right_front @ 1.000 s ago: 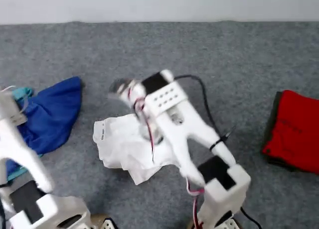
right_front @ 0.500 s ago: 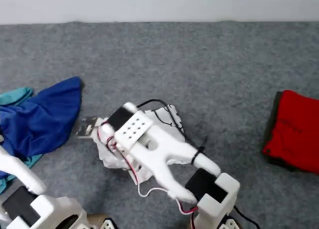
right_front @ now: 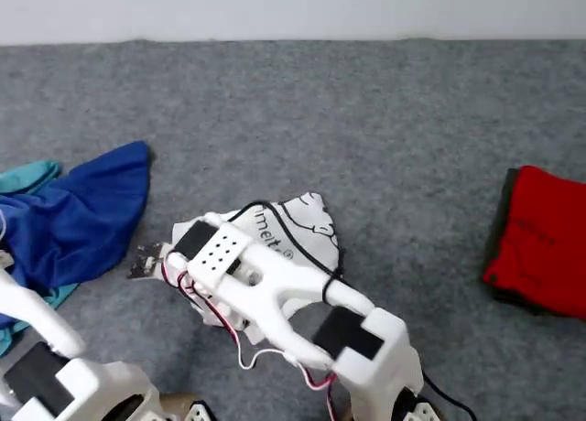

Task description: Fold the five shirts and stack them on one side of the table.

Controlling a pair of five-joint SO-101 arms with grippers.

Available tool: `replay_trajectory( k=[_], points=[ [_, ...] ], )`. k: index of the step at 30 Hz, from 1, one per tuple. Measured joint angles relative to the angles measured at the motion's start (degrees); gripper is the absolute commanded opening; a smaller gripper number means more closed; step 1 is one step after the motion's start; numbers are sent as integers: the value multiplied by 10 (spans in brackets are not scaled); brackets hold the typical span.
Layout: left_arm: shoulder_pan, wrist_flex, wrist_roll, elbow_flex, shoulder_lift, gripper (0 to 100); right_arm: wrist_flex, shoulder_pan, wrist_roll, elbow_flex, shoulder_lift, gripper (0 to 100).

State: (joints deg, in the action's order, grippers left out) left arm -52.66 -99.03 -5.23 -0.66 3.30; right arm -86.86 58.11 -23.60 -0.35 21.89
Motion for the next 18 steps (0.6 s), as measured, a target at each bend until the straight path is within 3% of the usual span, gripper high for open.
replay_trajectory(
  k=[8,18],
  points=[
    [0,0,0,2,2,55,-4,-26,-19,0,-21,11],
    [0,0,0,2,2,55,-101,-45,-69,0,-65,11]
  ],
)
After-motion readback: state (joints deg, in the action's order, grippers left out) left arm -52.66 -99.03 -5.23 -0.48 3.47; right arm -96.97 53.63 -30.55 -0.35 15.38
